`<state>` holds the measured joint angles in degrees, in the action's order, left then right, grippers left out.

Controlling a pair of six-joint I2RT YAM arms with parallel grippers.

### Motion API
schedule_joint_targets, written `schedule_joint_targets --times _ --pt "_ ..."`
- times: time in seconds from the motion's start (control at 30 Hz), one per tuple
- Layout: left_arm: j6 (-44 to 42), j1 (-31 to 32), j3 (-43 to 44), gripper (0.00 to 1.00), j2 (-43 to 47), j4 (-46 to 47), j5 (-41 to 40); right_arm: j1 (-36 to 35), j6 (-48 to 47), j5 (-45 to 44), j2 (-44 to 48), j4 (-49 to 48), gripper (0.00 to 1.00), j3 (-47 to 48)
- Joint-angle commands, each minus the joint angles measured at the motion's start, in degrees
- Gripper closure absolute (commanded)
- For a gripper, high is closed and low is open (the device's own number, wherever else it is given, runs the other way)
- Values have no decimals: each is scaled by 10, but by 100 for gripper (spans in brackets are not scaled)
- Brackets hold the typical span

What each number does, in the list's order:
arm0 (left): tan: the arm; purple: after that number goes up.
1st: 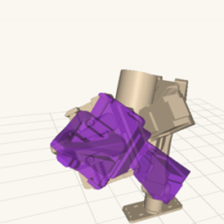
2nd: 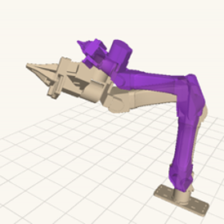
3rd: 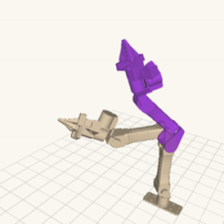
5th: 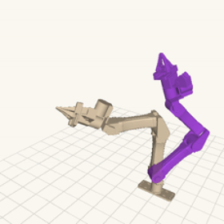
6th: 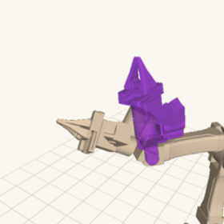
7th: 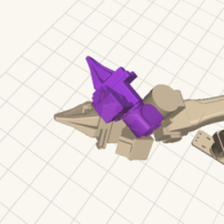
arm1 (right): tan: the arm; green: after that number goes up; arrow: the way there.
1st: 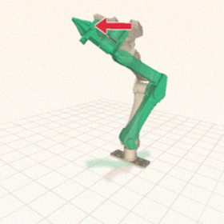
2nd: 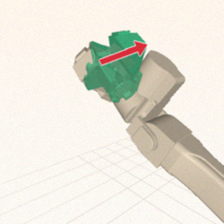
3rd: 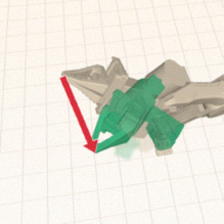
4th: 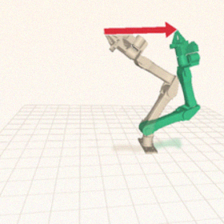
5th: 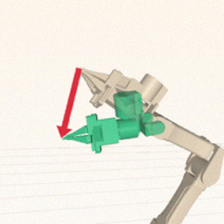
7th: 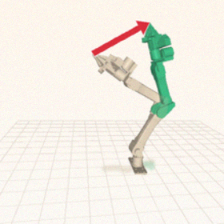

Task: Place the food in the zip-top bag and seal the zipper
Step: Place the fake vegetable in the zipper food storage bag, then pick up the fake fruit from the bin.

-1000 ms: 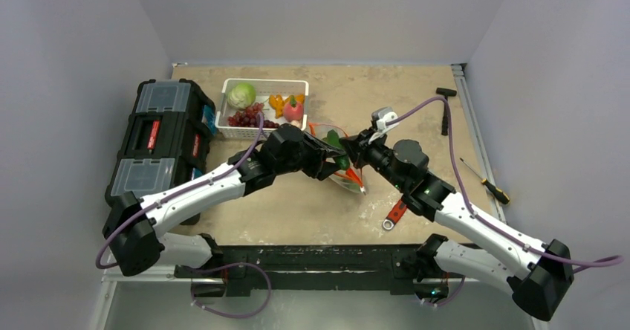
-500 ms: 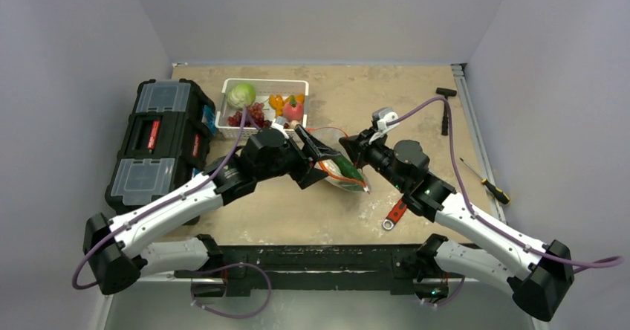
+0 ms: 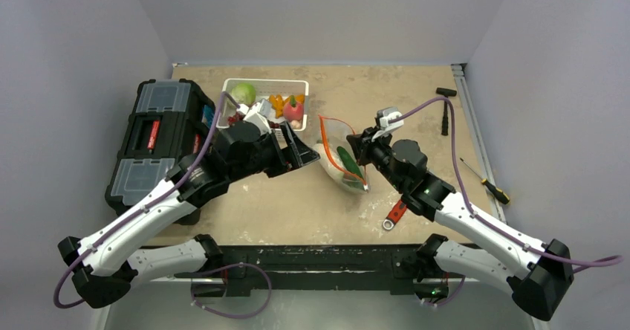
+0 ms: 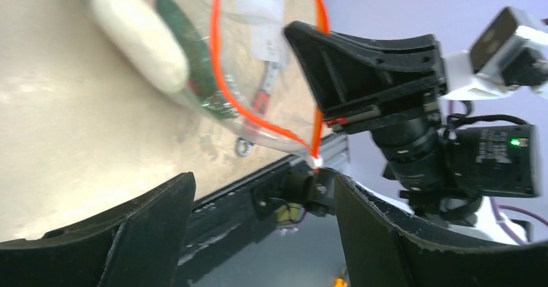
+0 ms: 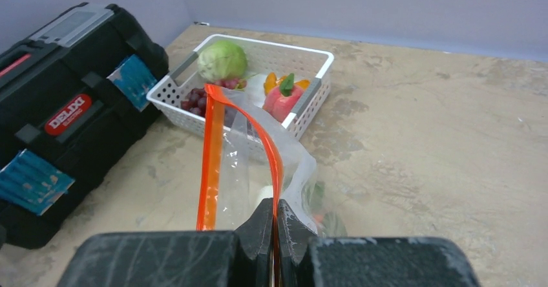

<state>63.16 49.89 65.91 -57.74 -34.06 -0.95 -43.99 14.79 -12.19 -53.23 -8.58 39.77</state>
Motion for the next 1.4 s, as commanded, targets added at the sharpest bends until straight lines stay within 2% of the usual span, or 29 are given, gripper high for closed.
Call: schedule_joint_targets --times 0.0,0.07,0.2,0.3,0.53,0.77,0.87,1.03,1.17,1.27,1.37 --pt "-95 -18 4 20 20 -76 -67 -2 11 -57 20 -6 100 0" --pt "-96 -45 -13 20 31 -73 -78 -2 13 -70 28 -4 100 -3" --pt "-99 -116 -56 20 41 -16 -48 -2 26 -86 35 2 100 -7" --pt "-144 -143 -48 20 20 -4 -75 -2 27 -86 30 2 100 -8" --pt "-273 -175 102 19 -157 -109 -233 -2 27 -78 20 6 100 -3" --pt "-364 -225 209 16 -329 -120 -274 -2 25 -73 13 6 100 -1" --pt "-383 -257 285 16 -416 -158 -292 -2 27 -65 5 3 100 1" --pt "-433 -294 389 15 -546 -189 -291 -2 25 -58 -6 0 100 4" --pt "-445 -319 453 15 -621 -217 -257 -2 25 -53 -14 -2 100 6" --pt "-439 -335 462 14 -645 -225 -253 -2 25 -50 -19 -4 100 6" --pt "-417 -358 466 13 -667 -229 -190 -2 26 -45 -25 -8 100 6"
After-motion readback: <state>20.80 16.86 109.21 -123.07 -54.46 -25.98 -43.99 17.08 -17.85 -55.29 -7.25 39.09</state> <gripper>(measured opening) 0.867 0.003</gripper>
